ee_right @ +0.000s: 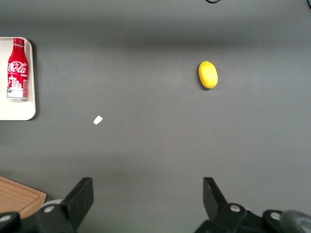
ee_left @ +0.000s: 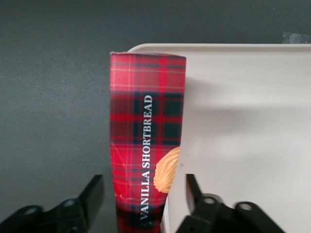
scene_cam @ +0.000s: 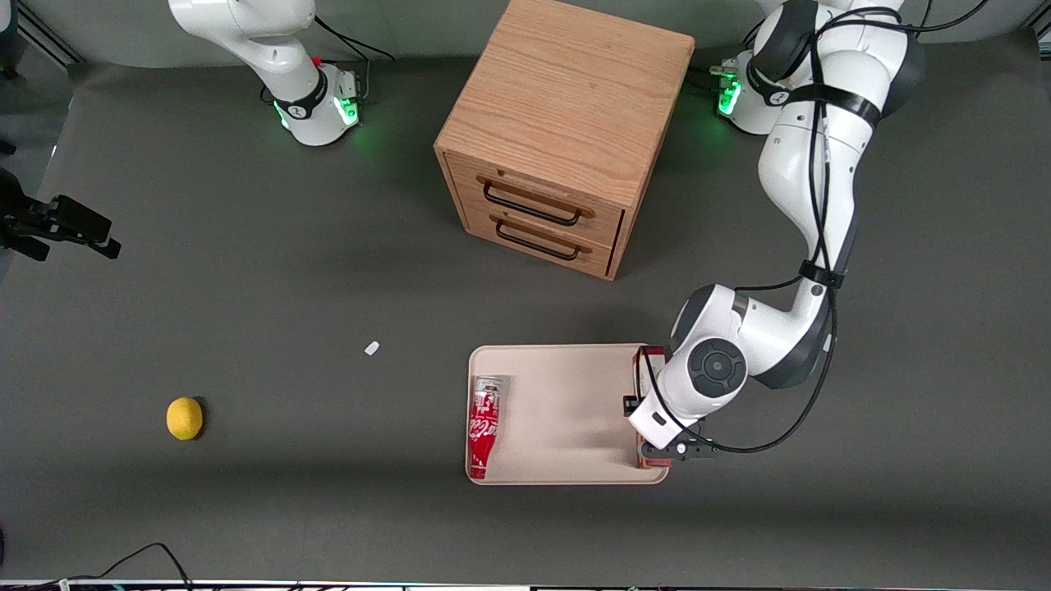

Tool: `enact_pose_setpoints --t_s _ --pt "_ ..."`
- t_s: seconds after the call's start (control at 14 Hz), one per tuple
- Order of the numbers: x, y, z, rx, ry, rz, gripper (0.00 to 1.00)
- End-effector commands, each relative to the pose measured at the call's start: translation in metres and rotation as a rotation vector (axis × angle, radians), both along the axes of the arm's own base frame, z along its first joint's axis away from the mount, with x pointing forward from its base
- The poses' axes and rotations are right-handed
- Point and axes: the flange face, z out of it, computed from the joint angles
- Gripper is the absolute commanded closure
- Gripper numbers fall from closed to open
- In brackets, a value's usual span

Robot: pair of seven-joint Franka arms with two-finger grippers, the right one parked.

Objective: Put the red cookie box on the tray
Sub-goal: 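Lower the box onto the tray and open the left gripper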

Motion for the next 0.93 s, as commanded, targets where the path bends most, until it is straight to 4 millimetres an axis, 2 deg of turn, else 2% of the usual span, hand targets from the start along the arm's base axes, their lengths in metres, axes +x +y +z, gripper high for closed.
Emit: enact_pose_setpoints --t_s 0.0,0.21,0.36,0.57,0.71,0.86 --pt "0.002 -0.004 0.008 0.013 -0.023 0.015 0.00" --pt "0.001 -0.006 0.010 0.010 -0.025 0.016 0.00" --pt "0.002 -0.005 0.019 0.006 -0.033 0.019 0.00" --pt "0.009 0.013 0.068 -0.002 -0.069 0.039 0.00" --pt "0.006 0.023 0.106 -0.043 -0.042 0.074 0.00" --pt "0.004 0.057 0.157 -0.043 -0.064 0.092 0.00"
